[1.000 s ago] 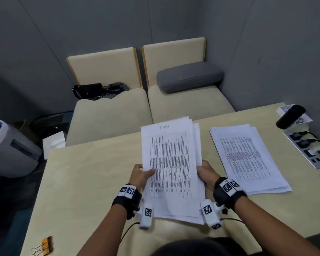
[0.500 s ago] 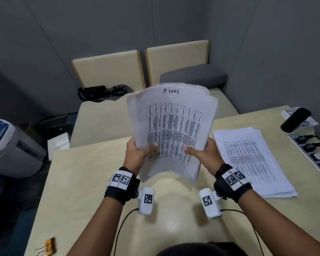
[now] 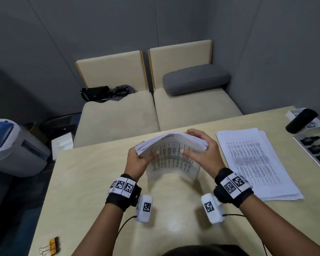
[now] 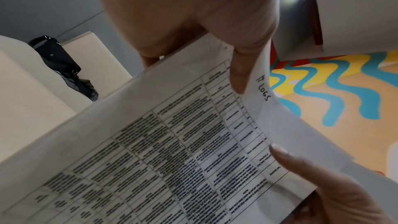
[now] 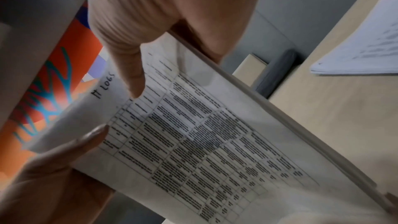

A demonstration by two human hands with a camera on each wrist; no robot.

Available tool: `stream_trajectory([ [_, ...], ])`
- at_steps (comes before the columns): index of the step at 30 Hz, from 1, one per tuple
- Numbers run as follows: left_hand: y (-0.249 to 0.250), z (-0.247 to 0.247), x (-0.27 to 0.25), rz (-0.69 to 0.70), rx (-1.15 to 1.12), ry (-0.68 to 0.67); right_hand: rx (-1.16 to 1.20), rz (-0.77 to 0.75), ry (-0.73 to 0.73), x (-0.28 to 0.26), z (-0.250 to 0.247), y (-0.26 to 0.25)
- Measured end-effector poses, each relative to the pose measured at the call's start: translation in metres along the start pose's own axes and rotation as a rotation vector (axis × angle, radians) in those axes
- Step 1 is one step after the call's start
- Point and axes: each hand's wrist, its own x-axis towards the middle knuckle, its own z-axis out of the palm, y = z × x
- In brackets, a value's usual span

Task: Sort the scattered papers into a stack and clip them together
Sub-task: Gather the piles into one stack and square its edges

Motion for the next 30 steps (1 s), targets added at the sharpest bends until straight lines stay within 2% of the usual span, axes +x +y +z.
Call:
stream_trajectory([
  [2,-0.004,0.003,0.002,-0.011,0.024,0.019,-0.136,-0.112,0.046,0.010,0.000,-0.017],
  [4,-0.008,0.005,0.006,-0.004,0.049,0.013,-0.398,-0.216,-0.004,0.024,-0.002,-0.035],
  [7,-0.007,0.009,0.010,0.012,0.079,0.000,-0.977,-0.256,-0.229,0.043,0.001,-0.053],
  [9,-0.004,0.015,0.012,0.027,0.122,-0.019,-1.229,-0.267,-0.376,0.052,0.011,-0.056],
  [12,-0.008,0.025,0.016,0.055,0.203,-0.054,-1.404,-0.261,-0.520,0.053,0.023,-0.059],
  [16,-0.023,0.030,0.026,0.091,0.419,-0.132,-1.467,-0.297,-0.529,0.047,0.012,-0.052],
  [19,-0.039,0.037,0.033,0.030,0.565,-0.190,-1.412,-0.288,-0.446,0.043,-0.015,-0.046],
  [21,-0.043,0.054,0.036,-0.033,0.635,-0.235,-1.293,-0.314,-0.347,0.042,-0.039,-0.042],
  [25,-0.039,0.106,0.046,-0.141,0.565,-0.230,-1.008,-0.361,0.032,0.044,-0.111,-0.020],
  [27,-0.043,0.135,0.053,-0.208,0.480,-0.225,-0.931,-0.251,0.261,0.047,-0.162,0.000],
  [30,-0.055,0.177,0.066,-0.340,0.420,-0.186,-0.766,0.073,0.470,0.044,-0.242,0.048],
])
